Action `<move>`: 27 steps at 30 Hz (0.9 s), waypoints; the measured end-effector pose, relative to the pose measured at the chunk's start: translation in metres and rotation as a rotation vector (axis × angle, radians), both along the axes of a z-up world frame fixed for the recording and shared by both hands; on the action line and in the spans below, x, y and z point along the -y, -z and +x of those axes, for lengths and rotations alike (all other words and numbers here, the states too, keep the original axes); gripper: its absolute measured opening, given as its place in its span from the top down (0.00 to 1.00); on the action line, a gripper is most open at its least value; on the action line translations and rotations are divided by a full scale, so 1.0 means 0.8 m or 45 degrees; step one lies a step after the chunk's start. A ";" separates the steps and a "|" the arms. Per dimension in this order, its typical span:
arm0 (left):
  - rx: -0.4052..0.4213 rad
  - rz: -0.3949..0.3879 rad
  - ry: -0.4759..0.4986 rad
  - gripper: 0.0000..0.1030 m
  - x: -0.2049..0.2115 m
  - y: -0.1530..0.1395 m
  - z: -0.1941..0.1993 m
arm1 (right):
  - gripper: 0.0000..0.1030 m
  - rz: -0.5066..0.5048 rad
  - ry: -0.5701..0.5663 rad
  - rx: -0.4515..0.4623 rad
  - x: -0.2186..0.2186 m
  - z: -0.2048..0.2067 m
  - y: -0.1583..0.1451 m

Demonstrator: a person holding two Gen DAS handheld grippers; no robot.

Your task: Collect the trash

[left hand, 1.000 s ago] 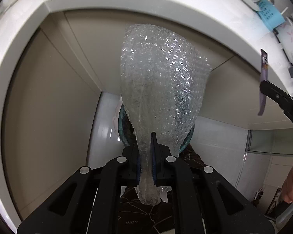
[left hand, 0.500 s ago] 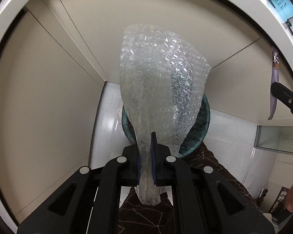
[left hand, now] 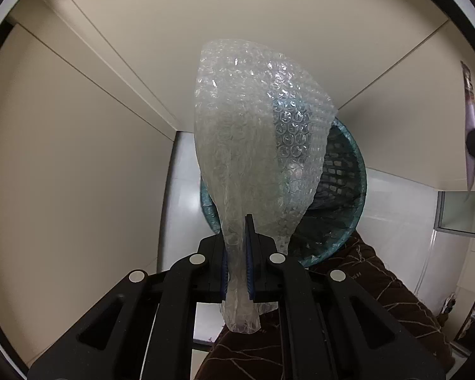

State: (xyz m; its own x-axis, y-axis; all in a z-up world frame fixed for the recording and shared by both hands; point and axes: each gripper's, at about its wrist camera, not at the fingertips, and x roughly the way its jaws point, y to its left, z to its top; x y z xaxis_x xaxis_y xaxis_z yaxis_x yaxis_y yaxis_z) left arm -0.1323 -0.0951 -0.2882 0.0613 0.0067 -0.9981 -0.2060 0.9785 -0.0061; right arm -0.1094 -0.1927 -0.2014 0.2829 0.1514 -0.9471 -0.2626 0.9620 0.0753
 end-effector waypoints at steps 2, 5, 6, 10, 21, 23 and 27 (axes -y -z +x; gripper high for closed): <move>0.010 -0.007 0.001 0.91 -0.002 0.003 0.001 | 0.88 0.008 -0.002 -0.004 0.006 -0.001 0.003; 0.038 -0.027 0.009 0.88 0.001 -0.003 0.002 | 0.88 0.026 0.003 -0.011 0.010 0.002 0.003; 0.048 -0.030 0.014 0.85 0.003 -0.005 0.001 | 0.88 0.029 0.006 -0.015 0.013 0.002 0.002; 0.090 -0.008 0.025 0.64 0.007 -0.012 0.002 | 0.88 0.029 0.014 -0.025 0.014 0.007 0.004; 0.269 -0.032 -0.076 0.25 -0.022 -0.057 -0.006 | 0.88 0.031 -0.051 -0.049 -0.004 0.010 0.015; 0.301 -0.033 -0.102 0.13 -0.032 -0.065 -0.011 | 0.88 0.031 -0.069 -0.060 -0.013 0.009 0.021; 0.338 -0.049 -0.149 0.06 -0.052 -0.077 -0.019 | 0.88 0.021 -0.112 -0.087 -0.034 0.009 0.036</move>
